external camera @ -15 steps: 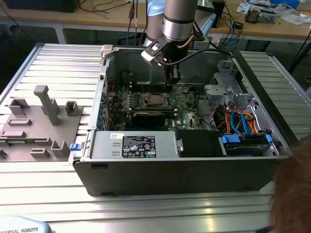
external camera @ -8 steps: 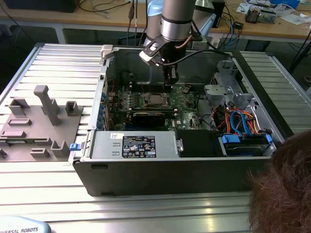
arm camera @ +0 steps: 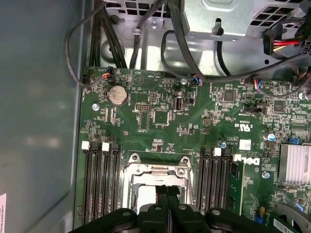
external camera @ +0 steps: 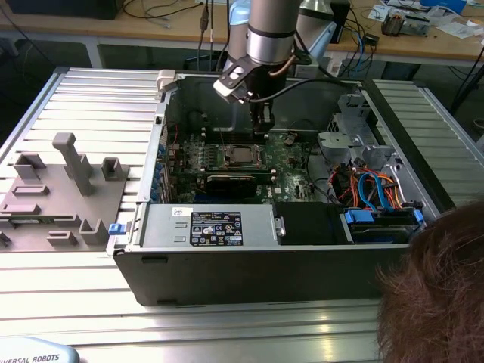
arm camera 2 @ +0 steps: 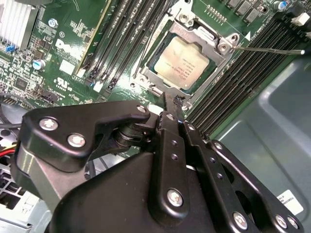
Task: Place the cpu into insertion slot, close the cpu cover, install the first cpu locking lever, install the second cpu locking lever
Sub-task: 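Close the cpu cover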
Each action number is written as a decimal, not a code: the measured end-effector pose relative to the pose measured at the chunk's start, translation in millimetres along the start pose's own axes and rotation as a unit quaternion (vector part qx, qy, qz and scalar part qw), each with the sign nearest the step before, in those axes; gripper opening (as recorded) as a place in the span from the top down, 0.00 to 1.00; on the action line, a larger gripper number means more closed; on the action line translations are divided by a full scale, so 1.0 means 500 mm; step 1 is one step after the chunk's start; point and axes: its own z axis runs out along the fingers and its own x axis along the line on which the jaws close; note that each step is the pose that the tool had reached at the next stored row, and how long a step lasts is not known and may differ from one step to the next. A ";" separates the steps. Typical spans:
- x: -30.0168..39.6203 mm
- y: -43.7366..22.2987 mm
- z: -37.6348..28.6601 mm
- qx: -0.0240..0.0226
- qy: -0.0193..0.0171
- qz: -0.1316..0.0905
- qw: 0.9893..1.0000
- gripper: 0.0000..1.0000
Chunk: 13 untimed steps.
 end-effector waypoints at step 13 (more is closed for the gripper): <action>0.001 -0.016 0.003 0.000 0.000 0.000 1.000 0.89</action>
